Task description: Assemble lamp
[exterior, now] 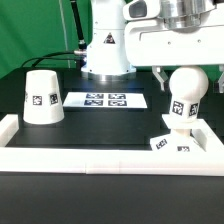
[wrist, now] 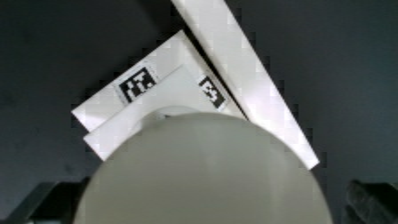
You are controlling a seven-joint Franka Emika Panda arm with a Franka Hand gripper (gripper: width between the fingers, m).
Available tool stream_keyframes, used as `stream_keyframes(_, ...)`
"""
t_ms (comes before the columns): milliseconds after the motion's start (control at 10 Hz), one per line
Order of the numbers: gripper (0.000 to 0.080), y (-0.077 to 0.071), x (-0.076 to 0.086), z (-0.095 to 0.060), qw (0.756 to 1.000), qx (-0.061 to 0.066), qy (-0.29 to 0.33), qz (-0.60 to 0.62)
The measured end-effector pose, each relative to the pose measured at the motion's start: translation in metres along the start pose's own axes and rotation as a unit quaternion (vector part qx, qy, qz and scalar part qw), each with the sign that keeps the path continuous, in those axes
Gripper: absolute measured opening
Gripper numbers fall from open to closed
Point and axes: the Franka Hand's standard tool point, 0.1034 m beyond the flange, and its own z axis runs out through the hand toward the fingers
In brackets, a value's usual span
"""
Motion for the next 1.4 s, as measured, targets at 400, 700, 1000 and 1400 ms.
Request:
stream_keyframes(400,0.0698,0.0055,0.003,0.0003,0.971,-0.028,0.007,-0.236)
stream_keyframes(700,0.0698,0.0053,0.0029,0.0014,0.936,-0.039,0.01,-0.349)
stream_keyframes(1000,0.0698,0.0072,-0.0004,0.0053,0.892,-0.046,0.008,-0.45)
stream_keyframes(1400,0.0577,0.0073,-0.0006,0.0059,0.889,-0.047,0.007,-0.456)
